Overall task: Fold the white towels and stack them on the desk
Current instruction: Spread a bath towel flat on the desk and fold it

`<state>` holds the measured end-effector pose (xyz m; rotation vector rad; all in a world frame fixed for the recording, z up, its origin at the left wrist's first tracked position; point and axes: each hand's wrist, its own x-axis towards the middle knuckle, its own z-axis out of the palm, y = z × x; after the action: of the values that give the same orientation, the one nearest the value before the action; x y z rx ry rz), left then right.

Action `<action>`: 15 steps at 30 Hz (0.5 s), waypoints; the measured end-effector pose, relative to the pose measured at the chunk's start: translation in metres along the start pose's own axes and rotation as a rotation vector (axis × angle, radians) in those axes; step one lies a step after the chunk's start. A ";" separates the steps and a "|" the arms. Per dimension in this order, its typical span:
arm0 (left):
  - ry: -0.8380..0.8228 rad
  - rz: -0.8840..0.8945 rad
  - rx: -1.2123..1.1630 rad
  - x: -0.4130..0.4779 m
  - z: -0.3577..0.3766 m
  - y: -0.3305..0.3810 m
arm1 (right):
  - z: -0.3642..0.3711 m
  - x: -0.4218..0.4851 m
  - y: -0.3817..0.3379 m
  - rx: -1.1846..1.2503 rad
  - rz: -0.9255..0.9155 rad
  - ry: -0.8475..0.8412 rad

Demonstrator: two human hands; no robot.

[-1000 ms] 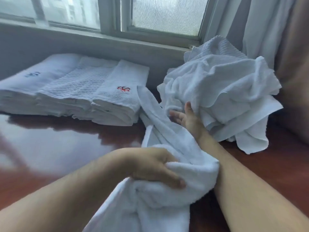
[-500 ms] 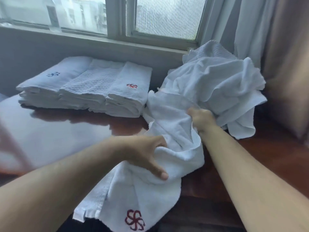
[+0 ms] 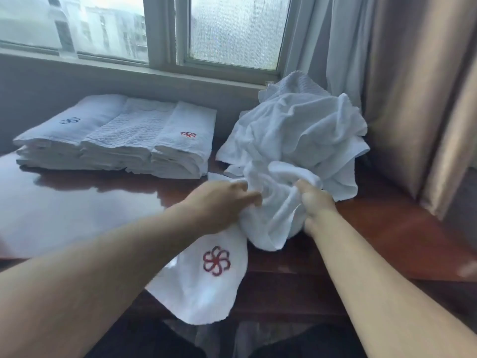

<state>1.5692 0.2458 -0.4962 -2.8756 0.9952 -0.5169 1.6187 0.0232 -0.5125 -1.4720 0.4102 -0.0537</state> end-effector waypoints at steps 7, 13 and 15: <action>0.145 -0.299 0.138 0.015 -0.011 -0.005 | -0.044 -0.006 -0.008 -0.578 -0.202 0.582; -0.451 -0.244 -0.677 -0.001 -0.011 0.003 | -0.015 -0.030 0.010 -1.254 -0.850 0.255; -0.164 -0.353 -0.903 -0.001 -0.009 -0.008 | -0.002 -0.031 0.013 -1.212 -0.692 -0.068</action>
<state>1.5703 0.2532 -0.4863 -3.8274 0.8367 0.2592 1.5869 0.0313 -0.5177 -2.7504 -0.2235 -0.3501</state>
